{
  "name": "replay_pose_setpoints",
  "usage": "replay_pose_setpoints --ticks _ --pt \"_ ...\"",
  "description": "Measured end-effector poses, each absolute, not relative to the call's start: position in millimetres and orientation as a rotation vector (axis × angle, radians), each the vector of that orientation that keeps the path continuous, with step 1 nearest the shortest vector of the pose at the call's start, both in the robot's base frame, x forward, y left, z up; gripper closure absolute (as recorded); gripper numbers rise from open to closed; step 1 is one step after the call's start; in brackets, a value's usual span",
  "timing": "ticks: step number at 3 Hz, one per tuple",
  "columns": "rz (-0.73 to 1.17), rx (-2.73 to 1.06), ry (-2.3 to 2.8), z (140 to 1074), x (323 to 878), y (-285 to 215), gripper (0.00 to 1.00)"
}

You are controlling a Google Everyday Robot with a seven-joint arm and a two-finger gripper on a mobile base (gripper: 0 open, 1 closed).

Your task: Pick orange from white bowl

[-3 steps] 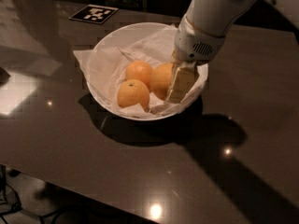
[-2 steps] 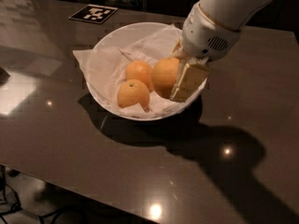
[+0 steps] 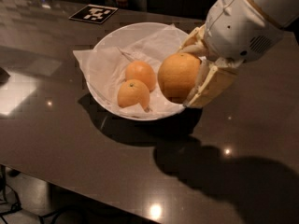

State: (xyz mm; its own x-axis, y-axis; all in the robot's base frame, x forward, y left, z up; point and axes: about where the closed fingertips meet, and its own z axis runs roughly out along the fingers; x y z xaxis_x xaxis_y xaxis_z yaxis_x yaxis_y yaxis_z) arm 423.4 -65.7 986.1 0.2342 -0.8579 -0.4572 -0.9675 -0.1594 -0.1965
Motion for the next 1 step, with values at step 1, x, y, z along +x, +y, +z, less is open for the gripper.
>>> replay_pose_setpoints --ticks 1 --pt "0.329 -2.074 1.658 987.3 422.9 -65.1 1.0"
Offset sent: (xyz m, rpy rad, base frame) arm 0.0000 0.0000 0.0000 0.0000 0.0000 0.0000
